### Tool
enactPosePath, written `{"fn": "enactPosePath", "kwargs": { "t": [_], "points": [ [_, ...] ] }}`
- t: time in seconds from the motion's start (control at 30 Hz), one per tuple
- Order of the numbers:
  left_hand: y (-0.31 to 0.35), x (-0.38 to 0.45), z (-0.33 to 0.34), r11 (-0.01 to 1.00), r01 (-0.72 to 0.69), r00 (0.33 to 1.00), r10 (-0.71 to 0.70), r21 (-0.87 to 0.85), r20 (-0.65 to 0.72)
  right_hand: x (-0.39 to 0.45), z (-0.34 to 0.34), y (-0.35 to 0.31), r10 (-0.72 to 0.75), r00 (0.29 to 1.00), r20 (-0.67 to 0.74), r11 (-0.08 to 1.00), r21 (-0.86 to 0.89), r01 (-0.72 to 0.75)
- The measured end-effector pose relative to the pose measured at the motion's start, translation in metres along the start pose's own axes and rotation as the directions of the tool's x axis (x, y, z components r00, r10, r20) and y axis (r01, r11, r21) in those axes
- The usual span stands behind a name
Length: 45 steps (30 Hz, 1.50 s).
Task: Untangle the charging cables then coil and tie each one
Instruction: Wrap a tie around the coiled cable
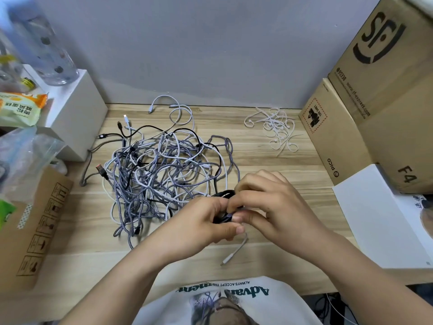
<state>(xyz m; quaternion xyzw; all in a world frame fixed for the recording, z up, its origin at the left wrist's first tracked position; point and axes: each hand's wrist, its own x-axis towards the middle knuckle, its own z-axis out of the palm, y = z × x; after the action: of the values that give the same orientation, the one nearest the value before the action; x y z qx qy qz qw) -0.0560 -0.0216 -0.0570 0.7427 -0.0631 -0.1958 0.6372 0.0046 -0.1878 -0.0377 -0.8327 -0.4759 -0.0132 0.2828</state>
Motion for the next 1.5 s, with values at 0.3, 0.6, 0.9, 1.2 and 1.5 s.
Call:
{"fn": "enactPosePath", "kwargs": {
  "t": [0.3, 0.6, 0.9, 1.2, 1.5],
  "points": [
    [-0.006, -0.001, 0.001, 0.981, -0.009, 0.998, -0.002, 0.192, 0.060, -0.004, 0.013, 0.003, -0.031, 0.994, 0.105, 0.996, 0.084, 0.022],
    [0.003, 0.010, -0.001, 0.952, -0.182, 0.979, 0.200, 0.246, -0.047, 0.006, 0.021, -0.013, -0.012, 0.977, -0.214, 0.992, 0.123, 0.040],
    [0.012, 0.012, 0.016, 0.898, -0.249, 0.951, 0.297, 0.362, -0.083, 0.029, 0.026, -0.040, -0.016, 0.970, -0.242, 0.961, 0.265, 0.082],
    [-0.017, 0.018, -0.006, 0.773, 0.229, 0.973, -0.186, -0.591, 0.135, -0.016, 0.028, 0.027, 0.306, 0.908, 0.285, 0.590, 0.692, -0.416],
    [-0.038, 0.065, 0.028, 0.973, 0.164, 0.909, -0.213, -0.164, -0.358, -0.051, 0.041, 0.054, 0.624, 0.773, 0.119, 0.374, 0.822, -0.429]
  ]
}}
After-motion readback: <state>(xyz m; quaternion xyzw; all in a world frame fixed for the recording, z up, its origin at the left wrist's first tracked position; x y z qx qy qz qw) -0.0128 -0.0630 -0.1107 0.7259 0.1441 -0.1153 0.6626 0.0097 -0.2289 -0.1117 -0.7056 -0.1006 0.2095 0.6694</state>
